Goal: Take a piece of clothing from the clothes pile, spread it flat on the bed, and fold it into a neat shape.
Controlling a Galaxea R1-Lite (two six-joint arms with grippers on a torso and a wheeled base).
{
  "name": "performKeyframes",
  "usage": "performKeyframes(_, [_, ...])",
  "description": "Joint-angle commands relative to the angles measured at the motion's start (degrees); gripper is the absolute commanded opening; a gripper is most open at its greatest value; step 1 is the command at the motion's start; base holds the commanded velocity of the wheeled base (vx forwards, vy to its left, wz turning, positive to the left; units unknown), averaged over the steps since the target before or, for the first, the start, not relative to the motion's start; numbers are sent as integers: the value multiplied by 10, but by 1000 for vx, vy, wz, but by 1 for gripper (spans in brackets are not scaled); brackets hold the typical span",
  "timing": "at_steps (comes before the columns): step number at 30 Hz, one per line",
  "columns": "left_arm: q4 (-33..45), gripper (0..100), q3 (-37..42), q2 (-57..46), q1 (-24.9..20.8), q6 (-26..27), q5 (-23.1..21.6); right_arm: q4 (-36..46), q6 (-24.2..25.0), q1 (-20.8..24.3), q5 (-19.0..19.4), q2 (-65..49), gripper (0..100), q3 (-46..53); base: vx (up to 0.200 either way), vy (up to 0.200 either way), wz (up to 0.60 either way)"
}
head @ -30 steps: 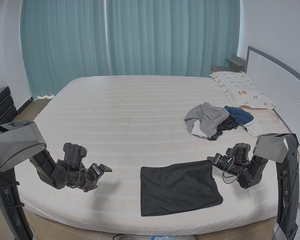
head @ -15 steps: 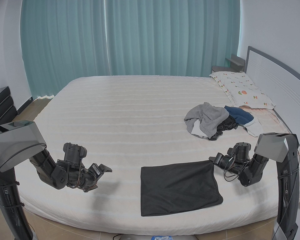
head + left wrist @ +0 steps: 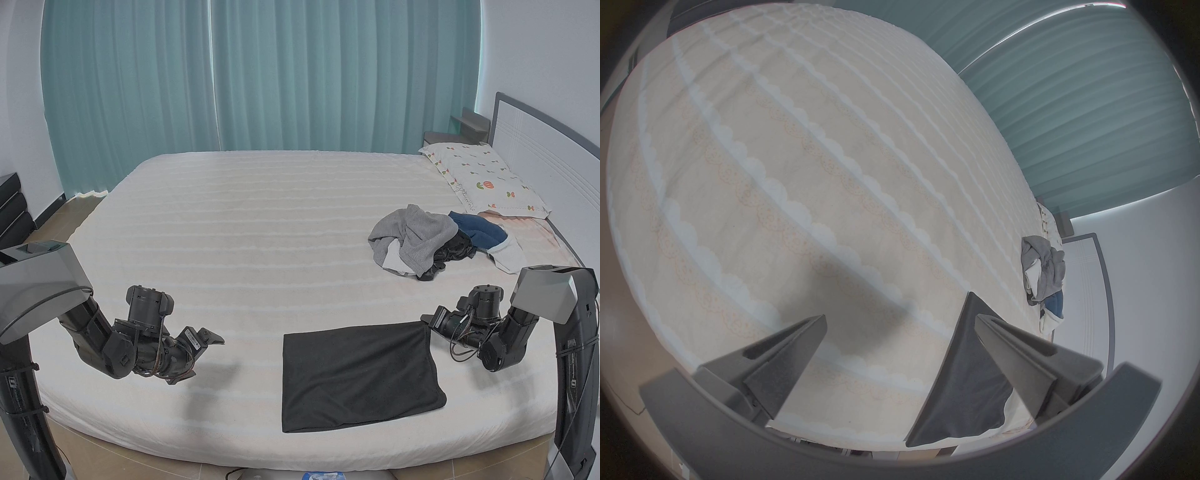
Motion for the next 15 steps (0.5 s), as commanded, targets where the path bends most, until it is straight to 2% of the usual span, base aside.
performKeyframes(1, [0, 100, -1, 0, 0, 0, 1, -3, 0, 3, 0, -3, 100, 4, 0, 0, 0])
performKeyframes(6, [0, 100, -3, 1, 0, -2, 2, -9, -1, 3, 5, -39, 100, 47, 0, 0, 0])
performKeyframes(11, [0, 100, -5, 1, 0, -4, 2, -6, -7, -2, 89, -133, 100, 165, 0, 0, 0])
performKeyframes(12, [0, 100, -6, 1, 0, -4, 2, -3, -8, -3, 96, -141, 100, 177, 0, 0, 0])
performKeyframes(15, [0, 100, -5, 1, 0, -3, 2, -6, -12, -7, 110, -163, 100, 215, -200, 0, 0])
